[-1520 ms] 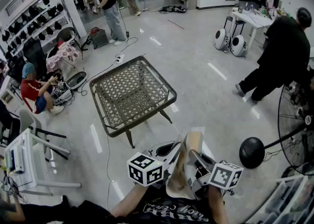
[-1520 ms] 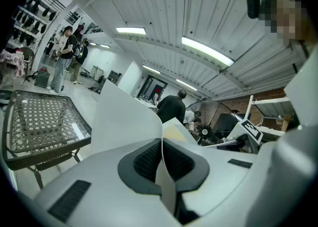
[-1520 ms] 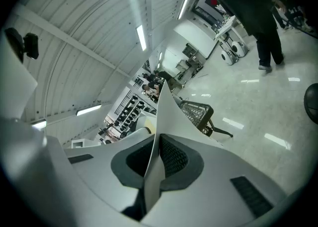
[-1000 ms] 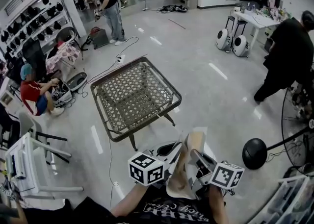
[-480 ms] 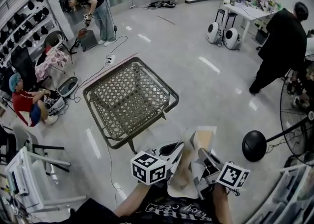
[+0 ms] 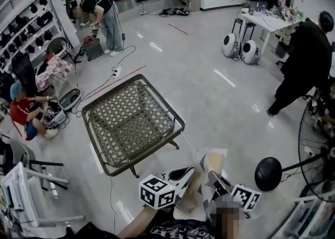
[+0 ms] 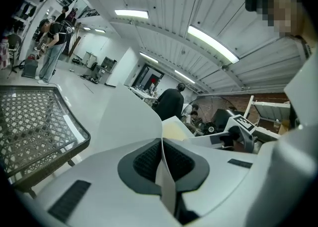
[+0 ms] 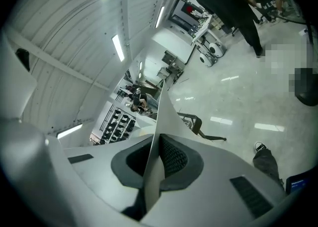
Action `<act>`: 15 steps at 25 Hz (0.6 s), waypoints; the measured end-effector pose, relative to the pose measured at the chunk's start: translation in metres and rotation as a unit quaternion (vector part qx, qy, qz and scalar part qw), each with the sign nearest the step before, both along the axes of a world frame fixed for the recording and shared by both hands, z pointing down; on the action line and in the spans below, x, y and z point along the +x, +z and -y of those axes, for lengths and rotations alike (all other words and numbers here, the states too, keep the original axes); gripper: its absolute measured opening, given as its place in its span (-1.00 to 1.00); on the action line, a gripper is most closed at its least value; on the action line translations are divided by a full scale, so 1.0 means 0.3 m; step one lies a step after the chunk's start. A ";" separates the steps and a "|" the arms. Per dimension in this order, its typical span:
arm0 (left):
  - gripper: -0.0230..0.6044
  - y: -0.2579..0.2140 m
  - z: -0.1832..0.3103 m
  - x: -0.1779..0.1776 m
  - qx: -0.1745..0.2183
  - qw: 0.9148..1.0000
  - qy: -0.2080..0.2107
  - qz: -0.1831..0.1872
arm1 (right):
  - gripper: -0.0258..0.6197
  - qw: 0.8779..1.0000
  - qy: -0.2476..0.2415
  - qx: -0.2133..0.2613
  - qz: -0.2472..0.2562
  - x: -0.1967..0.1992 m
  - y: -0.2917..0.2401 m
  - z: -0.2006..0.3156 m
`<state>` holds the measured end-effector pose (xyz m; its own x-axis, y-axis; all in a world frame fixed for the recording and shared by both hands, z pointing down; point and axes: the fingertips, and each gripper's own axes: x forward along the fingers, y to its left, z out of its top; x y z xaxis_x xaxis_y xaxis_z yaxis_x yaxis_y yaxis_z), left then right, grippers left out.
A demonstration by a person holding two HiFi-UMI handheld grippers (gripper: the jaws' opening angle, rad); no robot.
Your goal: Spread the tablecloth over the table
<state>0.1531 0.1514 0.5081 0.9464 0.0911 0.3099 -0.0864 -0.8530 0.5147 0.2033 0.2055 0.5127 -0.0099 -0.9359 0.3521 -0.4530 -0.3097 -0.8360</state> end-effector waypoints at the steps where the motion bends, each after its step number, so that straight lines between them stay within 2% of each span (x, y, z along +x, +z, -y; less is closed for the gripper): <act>1: -0.86 0.008 0.024 0.049 0.000 1.000 -0.004 0.003 | -0.87 1.000 -0.007 -0.003 -0.001 0.052 0.012 0.027; 6: -0.86 -0.001 0.170 0.349 0.001 0.999 -0.035 0.008 | -0.87 0.998 -0.039 -0.023 -0.031 0.378 0.010 0.151; 10: -0.86 -0.033 0.244 0.578 0.027 0.998 -0.052 0.019 | -0.87 0.999 -0.051 -0.005 -0.014 0.621 -0.011 0.223; 15: -0.86 -0.035 0.362 0.774 0.041 0.996 -0.071 0.036 | -0.87 0.997 -0.077 -0.004 -0.019 0.831 -0.010 0.333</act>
<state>0.3852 0.0427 0.4975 0.9232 -0.0701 0.3778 -0.2426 -0.8688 0.4317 0.4526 0.1056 0.5097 -0.1399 -0.9215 0.3624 -0.5264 -0.2408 -0.8154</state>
